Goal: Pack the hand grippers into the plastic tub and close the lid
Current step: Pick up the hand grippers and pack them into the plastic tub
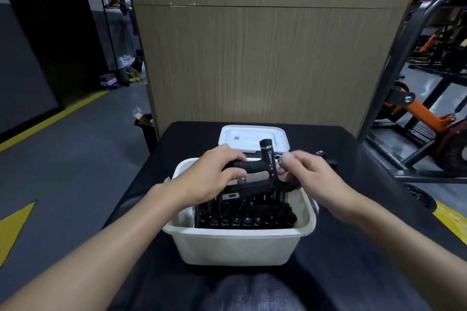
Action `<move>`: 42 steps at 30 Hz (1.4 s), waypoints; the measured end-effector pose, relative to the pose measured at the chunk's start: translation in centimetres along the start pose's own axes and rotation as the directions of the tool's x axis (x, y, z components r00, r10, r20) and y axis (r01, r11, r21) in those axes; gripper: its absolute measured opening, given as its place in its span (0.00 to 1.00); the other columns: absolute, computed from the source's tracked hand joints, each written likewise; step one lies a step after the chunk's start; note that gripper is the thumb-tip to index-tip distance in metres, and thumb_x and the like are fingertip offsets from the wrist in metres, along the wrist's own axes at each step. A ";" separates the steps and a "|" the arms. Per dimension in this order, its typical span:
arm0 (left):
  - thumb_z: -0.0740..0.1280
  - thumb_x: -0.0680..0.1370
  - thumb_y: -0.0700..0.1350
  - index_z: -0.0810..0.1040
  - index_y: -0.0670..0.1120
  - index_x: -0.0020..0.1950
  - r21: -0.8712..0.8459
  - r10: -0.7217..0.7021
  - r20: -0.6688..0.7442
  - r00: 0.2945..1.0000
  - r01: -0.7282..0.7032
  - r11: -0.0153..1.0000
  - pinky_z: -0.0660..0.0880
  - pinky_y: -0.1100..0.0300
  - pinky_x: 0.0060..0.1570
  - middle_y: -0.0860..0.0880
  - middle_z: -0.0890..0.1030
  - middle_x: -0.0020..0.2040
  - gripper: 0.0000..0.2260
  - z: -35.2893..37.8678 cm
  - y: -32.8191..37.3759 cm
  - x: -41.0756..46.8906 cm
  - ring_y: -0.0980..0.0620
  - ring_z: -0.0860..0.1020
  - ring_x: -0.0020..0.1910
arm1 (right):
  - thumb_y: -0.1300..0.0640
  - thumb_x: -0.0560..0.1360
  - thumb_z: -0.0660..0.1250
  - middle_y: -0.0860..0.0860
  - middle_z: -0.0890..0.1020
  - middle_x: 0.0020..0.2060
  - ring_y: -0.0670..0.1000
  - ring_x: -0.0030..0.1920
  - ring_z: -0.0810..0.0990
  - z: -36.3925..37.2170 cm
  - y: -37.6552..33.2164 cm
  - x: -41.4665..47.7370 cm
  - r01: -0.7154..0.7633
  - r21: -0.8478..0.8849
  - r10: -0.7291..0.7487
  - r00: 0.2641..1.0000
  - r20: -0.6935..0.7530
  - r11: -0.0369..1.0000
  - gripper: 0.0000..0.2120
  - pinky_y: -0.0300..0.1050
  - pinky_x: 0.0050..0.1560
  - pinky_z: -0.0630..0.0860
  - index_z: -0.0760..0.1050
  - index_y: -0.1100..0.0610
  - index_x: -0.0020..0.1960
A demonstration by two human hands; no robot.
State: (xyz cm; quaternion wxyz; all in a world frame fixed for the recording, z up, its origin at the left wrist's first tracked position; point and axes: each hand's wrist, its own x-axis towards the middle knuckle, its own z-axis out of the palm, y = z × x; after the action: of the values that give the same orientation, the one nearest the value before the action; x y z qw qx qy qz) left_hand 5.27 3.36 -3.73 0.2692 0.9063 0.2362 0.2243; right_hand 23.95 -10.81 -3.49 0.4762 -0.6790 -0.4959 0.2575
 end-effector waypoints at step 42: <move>0.69 0.78 0.39 0.79 0.43 0.51 -0.739 -0.406 -0.138 0.903 0.180 0.650 0.80 0.54 0.47 0.43 0.84 0.41 0.02 2.0 1.3 -0.9 0.51 0.81 0.38 | 0.58 0.74 0.72 0.59 0.85 0.45 0.57 0.44 0.84 3.9 -1.3 2.6 0.012 0.163 -0.010 1.000 -0.012 0.987 0.08 0.58 0.51 0.81 0.78 0.58 0.52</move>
State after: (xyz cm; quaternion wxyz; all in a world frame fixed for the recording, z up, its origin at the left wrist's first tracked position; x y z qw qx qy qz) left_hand 6.02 1.15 -4.67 0.5923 0.6371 0.3130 0.3812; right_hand 21.19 -6.82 -3.57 0.5344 -0.6364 -0.4742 0.2908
